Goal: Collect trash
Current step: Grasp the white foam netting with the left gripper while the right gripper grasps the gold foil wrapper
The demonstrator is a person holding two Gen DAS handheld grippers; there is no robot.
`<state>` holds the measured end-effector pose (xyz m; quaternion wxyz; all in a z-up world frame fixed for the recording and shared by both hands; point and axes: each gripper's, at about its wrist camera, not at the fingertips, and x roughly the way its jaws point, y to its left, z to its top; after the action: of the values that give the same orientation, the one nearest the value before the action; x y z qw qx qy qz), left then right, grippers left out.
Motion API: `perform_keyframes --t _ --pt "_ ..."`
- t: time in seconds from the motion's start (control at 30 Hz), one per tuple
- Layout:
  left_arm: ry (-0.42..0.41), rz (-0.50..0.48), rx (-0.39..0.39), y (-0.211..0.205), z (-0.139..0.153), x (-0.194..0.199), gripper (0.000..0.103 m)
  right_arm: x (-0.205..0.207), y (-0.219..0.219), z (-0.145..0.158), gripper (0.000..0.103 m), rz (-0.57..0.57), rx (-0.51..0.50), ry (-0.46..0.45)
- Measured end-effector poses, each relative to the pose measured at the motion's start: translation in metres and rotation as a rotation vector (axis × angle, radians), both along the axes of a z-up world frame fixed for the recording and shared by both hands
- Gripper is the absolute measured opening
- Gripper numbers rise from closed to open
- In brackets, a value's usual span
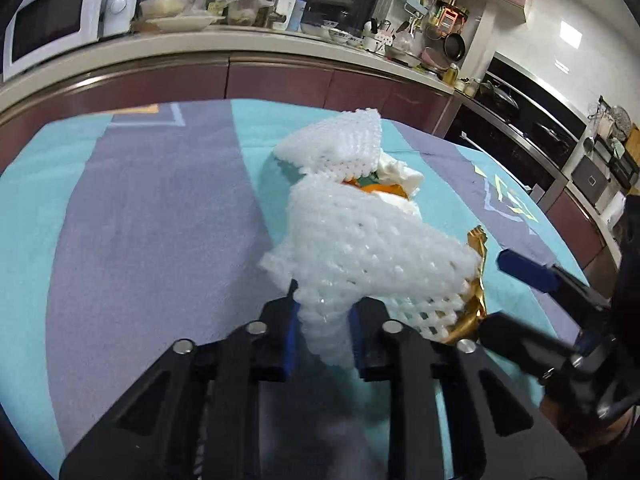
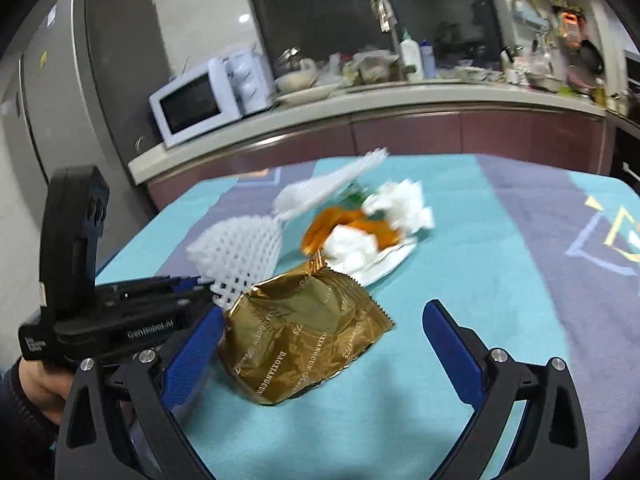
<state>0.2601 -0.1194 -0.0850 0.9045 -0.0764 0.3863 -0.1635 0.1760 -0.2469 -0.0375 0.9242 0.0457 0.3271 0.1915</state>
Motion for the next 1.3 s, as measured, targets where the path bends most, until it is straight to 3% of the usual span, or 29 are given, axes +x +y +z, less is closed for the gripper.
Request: perform_keyframes --t 0.2,0.27,0.33,0.47,0.53,0.7,0.83,0.93,1.3 --pt "-0.004 0.015 -0.026 0.017 0.0 -0.015 0.013 0.002 0.011 -0.012 0.095 0.018 0.043 0.094" --pt "-0.012 0.022 -0.027 0.021 0.001 -0.018 0.013 0.004 0.015 -0.016 0.083 0.018 0.04 0.123" --pt "-0.023 0.033 -0.028 0.027 0.003 -0.022 0.013 0.003 0.018 -0.019 0.062 0.017 0.023 0.14" --pt "-0.034 0.055 -0.027 0.038 0.007 -0.026 0.013 -0.002 0.022 -0.023 0.044 0.039 0.041 0.156" --pt "-0.036 0.062 -0.028 0.042 0.009 -0.029 0.013 -0.004 0.025 -0.025 0.027 0.045 0.037 0.165" --pt "-0.068 0.07 -0.019 0.047 0.015 -0.041 0.013 -0.011 0.04 -0.03 0.023 0.047 -0.058 0.16" --pt "-0.076 0.085 -0.027 0.057 0.018 -0.05 0.013 -0.017 0.055 -0.03 0.01 0.071 -0.167 0.136" --pt "-0.085 0.096 -0.033 0.064 0.021 -0.055 0.014 -0.02 0.057 -0.029 0.006 0.074 -0.184 0.133" --pt "-0.133 0.13 -0.057 0.093 0.035 -0.077 0.015 -0.032 0.045 0.005 0.002 0.07 -0.056 0.041"
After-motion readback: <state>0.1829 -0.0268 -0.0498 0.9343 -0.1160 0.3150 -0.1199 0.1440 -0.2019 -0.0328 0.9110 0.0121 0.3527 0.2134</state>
